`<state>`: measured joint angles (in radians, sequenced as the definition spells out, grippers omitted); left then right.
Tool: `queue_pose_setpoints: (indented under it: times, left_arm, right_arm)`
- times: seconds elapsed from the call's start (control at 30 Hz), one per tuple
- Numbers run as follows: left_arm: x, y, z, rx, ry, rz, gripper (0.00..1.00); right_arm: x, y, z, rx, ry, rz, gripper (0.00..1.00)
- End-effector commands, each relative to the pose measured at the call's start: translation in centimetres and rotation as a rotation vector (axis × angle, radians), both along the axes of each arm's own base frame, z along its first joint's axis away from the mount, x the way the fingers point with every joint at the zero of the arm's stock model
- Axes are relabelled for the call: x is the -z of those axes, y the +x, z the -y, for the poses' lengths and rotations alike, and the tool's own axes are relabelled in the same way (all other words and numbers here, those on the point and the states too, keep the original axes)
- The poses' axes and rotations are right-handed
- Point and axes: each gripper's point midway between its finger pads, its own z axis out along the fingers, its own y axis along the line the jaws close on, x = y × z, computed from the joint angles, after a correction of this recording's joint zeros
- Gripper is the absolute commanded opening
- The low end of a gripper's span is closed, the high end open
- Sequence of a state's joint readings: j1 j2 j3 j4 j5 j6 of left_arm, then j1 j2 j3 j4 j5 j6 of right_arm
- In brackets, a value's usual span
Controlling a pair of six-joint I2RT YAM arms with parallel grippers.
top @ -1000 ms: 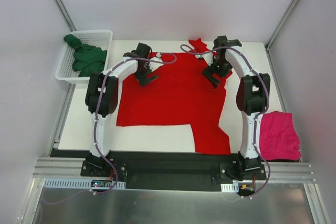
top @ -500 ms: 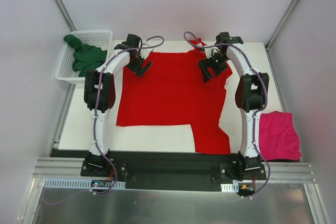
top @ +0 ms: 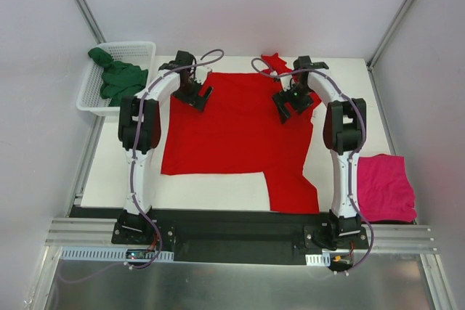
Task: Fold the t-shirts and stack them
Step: Flatten out the tshirt
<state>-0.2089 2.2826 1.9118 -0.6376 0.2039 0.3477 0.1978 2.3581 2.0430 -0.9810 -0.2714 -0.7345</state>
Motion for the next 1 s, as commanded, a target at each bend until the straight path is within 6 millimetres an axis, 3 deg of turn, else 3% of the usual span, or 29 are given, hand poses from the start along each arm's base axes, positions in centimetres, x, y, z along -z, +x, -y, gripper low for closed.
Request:
queue_pose_setpoints:
  times: [0.0, 0.27, 0.57, 0.97]
  left_arm:
    - [0.1, 0.2, 0.7, 0.001, -0.026, -0.017, 0.99]
    - [1.3, 0.3, 0.4, 0.011, -0.005, -0.031, 0.99]
    - [1.8, 2.3, 0.2, 0.011, 0.000, -0.004, 0.99]
    - [2.2, 3.3, 0.1, 0.041, 0.026, 0.008, 0.99]
  right_arm:
    - [-0.3, 0.7, 0.5, -0.086, -0.132, 0.127, 1.00]
    - [0.6, 1.4, 0.5, -0.134, -0.229, 0.174, 1.00]
    - [-0.1, 3.8, 1.0, -0.157, -0.338, 0.275, 1.00]
    - [0.5, 6.6, 0.8, -0.188, -0.369, 0.311, 1.00]
